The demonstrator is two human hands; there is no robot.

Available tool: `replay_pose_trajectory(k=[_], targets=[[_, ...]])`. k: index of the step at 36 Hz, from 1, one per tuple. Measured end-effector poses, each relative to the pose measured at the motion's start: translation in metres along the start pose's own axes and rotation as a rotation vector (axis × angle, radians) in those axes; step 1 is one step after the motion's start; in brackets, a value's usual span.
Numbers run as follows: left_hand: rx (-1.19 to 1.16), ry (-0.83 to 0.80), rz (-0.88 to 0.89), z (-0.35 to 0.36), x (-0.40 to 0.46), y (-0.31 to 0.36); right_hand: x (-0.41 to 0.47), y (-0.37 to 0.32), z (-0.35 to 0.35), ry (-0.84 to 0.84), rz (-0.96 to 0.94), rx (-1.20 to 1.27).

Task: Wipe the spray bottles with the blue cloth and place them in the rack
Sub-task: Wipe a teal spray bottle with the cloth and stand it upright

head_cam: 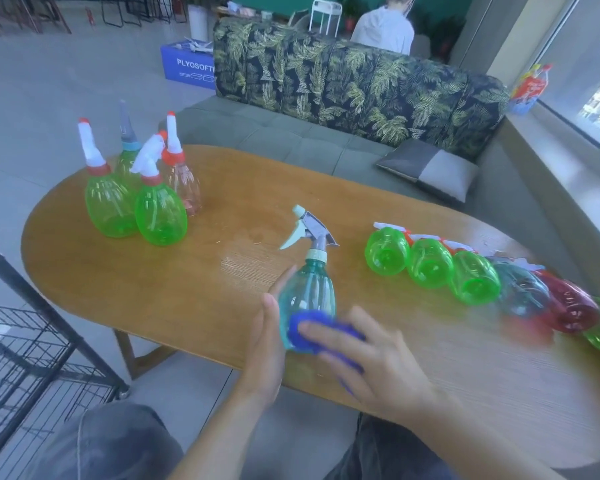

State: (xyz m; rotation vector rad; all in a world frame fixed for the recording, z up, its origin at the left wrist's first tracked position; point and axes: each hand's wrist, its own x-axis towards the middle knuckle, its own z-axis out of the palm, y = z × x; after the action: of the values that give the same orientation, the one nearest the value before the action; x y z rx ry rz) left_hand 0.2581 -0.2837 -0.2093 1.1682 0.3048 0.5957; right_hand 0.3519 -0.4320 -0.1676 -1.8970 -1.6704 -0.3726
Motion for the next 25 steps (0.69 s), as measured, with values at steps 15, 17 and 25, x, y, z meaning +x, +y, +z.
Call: replay_pose_trajectory(k=[15, 17, 25], targets=[[0.007, 0.016, 0.008, -0.001, 0.000, -0.002, 0.027, -0.006, 0.025, 0.087, 0.291, 0.046], [0.012, 0.029, 0.003, -0.002, 0.001, -0.002, 0.017, -0.007, 0.024, 0.064, 0.211, 0.037], [-0.053, -0.018, -0.052, -0.003, 0.000, -0.001, -0.012, -0.005, 0.014, -0.046, -0.102, -0.083]])
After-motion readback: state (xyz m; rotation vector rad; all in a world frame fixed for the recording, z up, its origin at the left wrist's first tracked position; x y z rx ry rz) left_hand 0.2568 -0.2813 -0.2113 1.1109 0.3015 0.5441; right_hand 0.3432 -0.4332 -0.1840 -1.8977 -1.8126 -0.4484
